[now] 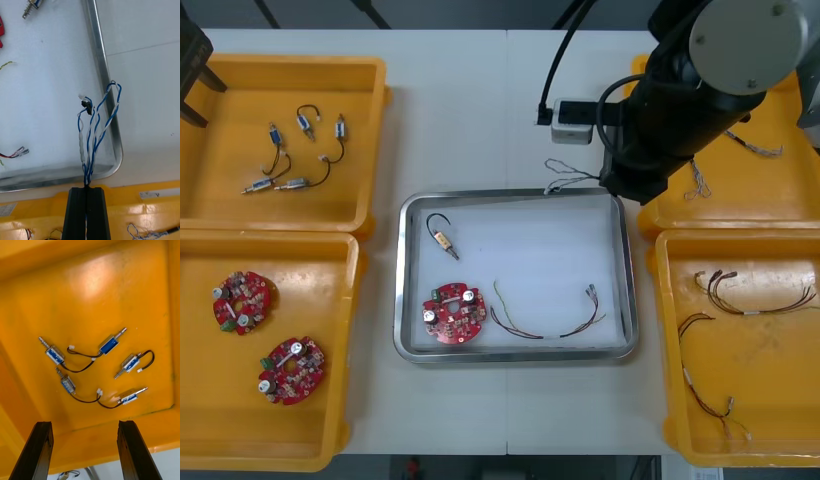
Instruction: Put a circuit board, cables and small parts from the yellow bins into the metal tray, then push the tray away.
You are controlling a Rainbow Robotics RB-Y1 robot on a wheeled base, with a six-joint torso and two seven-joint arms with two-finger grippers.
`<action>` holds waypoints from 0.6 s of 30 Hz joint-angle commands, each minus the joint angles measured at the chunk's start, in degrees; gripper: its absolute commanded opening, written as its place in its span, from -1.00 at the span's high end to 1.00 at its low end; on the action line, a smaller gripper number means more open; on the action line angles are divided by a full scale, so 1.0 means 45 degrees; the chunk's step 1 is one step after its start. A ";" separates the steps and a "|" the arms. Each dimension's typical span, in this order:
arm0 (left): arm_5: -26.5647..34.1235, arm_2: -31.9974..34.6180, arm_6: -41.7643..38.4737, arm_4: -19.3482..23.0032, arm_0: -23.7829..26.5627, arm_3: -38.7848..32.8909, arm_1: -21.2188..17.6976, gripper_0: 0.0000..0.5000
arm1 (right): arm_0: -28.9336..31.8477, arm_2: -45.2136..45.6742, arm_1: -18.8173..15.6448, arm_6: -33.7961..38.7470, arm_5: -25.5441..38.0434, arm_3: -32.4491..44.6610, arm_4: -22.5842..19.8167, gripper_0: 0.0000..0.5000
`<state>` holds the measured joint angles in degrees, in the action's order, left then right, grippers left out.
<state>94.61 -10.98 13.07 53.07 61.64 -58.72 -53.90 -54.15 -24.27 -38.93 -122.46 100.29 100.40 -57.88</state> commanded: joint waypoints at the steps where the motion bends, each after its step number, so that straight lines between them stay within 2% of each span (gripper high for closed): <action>1: -0.1063 -0.0391 -0.1302 -0.0250 0.0676 0.0550 -0.0640 -1.00 | -0.0057 -0.1306 0.0273 -0.1204 -0.0782 0.0306 0.0245 1.00; 9: -0.2391 -0.0626 -0.2337 -0.0152 0.0676 0.1761 -0.0484 -1.00 | -0.0057 -0.2868 0.0624 -0.1966 -0.2286 -0.0691 0.0324 1.00; 18: -0.3641 -0.2129 -0.4095 -0.0211 0.0579 0.1956 -0.0113 -1.00 | -0.0038 -0.4626 0.0956 -0.2103 -0.3829 -0.1706 0.1085 1.00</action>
<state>79.56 -18.73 -5.09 52.45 61.65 -50.17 -53.88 -54.14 -41.95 -35.99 -130.07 85.40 94.19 -53.97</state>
